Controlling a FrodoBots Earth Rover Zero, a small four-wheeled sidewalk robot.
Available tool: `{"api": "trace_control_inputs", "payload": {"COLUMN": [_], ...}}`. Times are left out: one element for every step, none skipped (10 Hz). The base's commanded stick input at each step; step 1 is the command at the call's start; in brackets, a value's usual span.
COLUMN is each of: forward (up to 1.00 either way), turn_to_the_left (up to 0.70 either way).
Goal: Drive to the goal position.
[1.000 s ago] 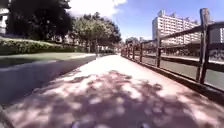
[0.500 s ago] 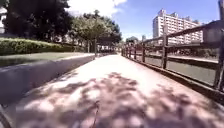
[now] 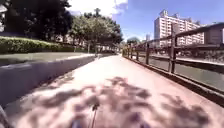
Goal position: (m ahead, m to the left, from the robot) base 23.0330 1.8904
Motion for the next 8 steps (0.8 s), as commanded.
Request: {"api": "trace_control_inputs", "payload": {"forward": [0.85,0.85,0.85,0.85,0.85,0.85,0.85,0.85], "turn_to_the_left": [0.0,0.0,0.0,0.0,0.0,0.0,0.0,0.0]}}
